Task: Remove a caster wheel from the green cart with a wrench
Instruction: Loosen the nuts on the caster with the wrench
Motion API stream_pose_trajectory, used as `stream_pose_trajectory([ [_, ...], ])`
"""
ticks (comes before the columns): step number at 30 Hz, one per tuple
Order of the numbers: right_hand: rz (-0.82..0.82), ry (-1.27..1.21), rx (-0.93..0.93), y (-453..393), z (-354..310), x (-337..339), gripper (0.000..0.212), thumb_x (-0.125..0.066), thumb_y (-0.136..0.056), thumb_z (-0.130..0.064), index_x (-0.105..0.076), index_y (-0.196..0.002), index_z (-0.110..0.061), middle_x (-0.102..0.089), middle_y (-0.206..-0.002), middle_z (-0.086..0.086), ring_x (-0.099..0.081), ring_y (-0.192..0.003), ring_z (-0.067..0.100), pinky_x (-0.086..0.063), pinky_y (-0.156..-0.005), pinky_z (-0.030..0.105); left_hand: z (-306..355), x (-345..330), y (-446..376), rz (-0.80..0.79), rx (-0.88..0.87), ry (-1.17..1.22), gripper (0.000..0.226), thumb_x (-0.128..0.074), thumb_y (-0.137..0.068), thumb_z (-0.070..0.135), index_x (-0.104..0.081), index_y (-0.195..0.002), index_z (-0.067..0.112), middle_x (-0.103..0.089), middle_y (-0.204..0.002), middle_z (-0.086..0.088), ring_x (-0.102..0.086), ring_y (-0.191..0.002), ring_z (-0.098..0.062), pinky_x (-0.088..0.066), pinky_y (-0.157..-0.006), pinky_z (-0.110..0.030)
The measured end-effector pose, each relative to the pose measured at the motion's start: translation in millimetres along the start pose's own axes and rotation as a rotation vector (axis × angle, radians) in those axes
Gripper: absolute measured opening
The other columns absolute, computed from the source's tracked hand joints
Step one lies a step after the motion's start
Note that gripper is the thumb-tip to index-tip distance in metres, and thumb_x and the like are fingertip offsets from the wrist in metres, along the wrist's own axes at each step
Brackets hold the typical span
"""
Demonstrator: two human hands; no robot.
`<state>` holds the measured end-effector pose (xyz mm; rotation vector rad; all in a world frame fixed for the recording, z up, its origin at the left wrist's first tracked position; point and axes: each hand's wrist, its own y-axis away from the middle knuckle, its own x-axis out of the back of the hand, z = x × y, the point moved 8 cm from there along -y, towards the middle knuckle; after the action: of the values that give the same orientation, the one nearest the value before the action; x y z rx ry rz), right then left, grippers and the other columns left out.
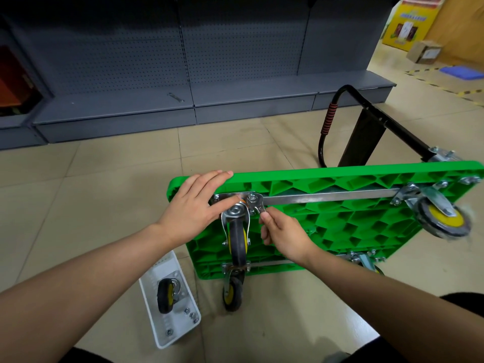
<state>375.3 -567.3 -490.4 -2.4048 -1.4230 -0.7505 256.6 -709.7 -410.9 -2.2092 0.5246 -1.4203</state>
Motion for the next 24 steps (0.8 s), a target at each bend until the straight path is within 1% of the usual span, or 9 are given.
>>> stream_pose_trajectory([
  [4, 0.002, -0.122, -0.052, -5, 6, -11, 0.028, -0.040, -0.108, -0.033, -0.055, -0.089, -0.018, -0.069, -0.075, 0.004, -0.066, -0.066, 0.015, -0.054, -0.076, 0.041, 0, 0, 1, -0.007, 0.002, 0.013, 0.052, -0.069, -0.094, 0.018, -0.057, -0.142, 0.033, -0.044, -0.154, -0.017, -0.046, -0.139, -0.036, -0.035, -0.108, -0.047],
  [7, -0.014, -0.147, -0.070, -7, 6, -18, 0.028, -0.039, -0.109, -0.033, -0.054, -0.087, -0.021, -0.069, -0.076, 0.001, -0.066, -0.067, 0.012, -0.052, -0.071, 0.034, 0, 0, 0, -0.009, 0.006, 0.015, 0.050, -0.067, -0.095, 0.020, -0.056, -0.142, 0.033, -0.044, -0.155, -0.016, -0.045, -0.139, -0.036, -0.035, -0.109, -0.047],
  [9, -0.017, -0.094, -0.059, -8, 4, -17, 0.029, -0.038, -0.109, -0.035, -0.052, -0.086, -0.024, -0.067, -0.073, 0.000, -0.063, -0.063, 0.010, -0.050, -0.066, 0.032, 0, 0, 0, -0.009, 0.006, 0.008, 0.048, -0.067, -0.096, 0.021, -0.056, -0.142, 0.033, -0.044, -0.155, -0.016, -0.046, -0.139, -0.036, -0.036, -0.108, -0.047],
  [11, 0.010, -0.008, -0.026, -7, 1, -10, 0.029, -0.037, -0.108, -0.037, -0.050, -0.087, -0.021, -0.062, -0.069, 0.003, -0.057, -0.058, 0.013, -0.048, -0.063, 0.035, 0, 0, 0, -0.007, 0.001, 0.001, 0.047, -0.066, -0.097, 0.022, -0.057, -0.141, 0.033, -0.044, -0.155, -0.016, -0.046, -0.139, -0.036, -0.036, -0.108, -0.047],
  [13, 0.061, 0.128, 0.037, -7, -3, 4, 0.030, -0.038, -0.108, -0.037, -0.046, -0.089, -0.016, -0.057, -0.066, 0.009, -0.052, -0.058, 0.023, -0.045, -0.061, 0.041, -1, 0, 0, -0.008, 0.001, 0.003, 0.048, -0.066, -0.096, 0.021, -0.057, -0.141, 0.033, -0.044, -0.155, -0.017, -0.046, -0.139, -0.036, -0.035, -0.108, -0.047],
  [17, 0.053, 0.437, 0.120, -9, -16, 27, 0.025, -0.038, -0.107, -0.040, -0.044, -0.093, -0.020, -0.047, -0.062, 0.007, -0.053, -0.063, 0.041, -0.042, -0.057, 0.044, -1, 0, 0, -0.001, 0.005, 0.009, 0.050, -0.067, -0.095, 0.018, -0.057, -0.141, 0.033, -0.044, -0.154, -0.017, -0.046, -0.139, -0.036, -0.036, -0.108, -0.047],
  [19, 0.056, 0.638, 0.128, -11, -25, 39, 0.027, -0.036, -0.107, -0.043, -0.047, -0.102, -0.019, -0.049, -0.067, 0.009, -0.057, -0.070, 0.044, -0.037, -0.056, 0.041, -1, 0, -1, 0.004, 0.002, 0.006, 0.048, -0.066, -0.096, 0.019, -0.057, -0.141, 0.033, -0.045, -0.154, -0.017, -0.046, -0.139, -0.036, -0.036, -0.108, -0.047],
  [21, 0.080, 0.822, 0.173, -10, -39, 50, 0.030, -0.034, -0.108, -0.045, -0.049, -0.107, -0.019, -0.061, -0.078, 0.013, -0.062, -0.078, 0.044, -0.034, -0.058, 0.038, 0, 0, -1, 0.007, 0.001, 0.007, 0.046, -0.065, -0.097, 0.020, -0.058, -0.141, 0.033, -0.045, -0.154, -0.017, -0.047, -0.139, -0.036, -0.036, -0.108, -0.047],
  [24, 0.053, 0.922, 0.227, -3, -53, 55, 0.033, -0.031, -0.108, -0.046, -0.050, -0.108, -0.018, -0.068, -0.089, 0.013, -0.063, -0.084, 0.042, -0.033, -0.059, 0.038, 0, 0, 1, 0.005, 0.002, 0.007, 0.047, -0.065, -0.097, 0.021, -0.056, -0.142, 0.033, -0.044, -0.154, -0.016, -0.046, -0.139, -0.036, -0.036, -0.108, -0.047],
])
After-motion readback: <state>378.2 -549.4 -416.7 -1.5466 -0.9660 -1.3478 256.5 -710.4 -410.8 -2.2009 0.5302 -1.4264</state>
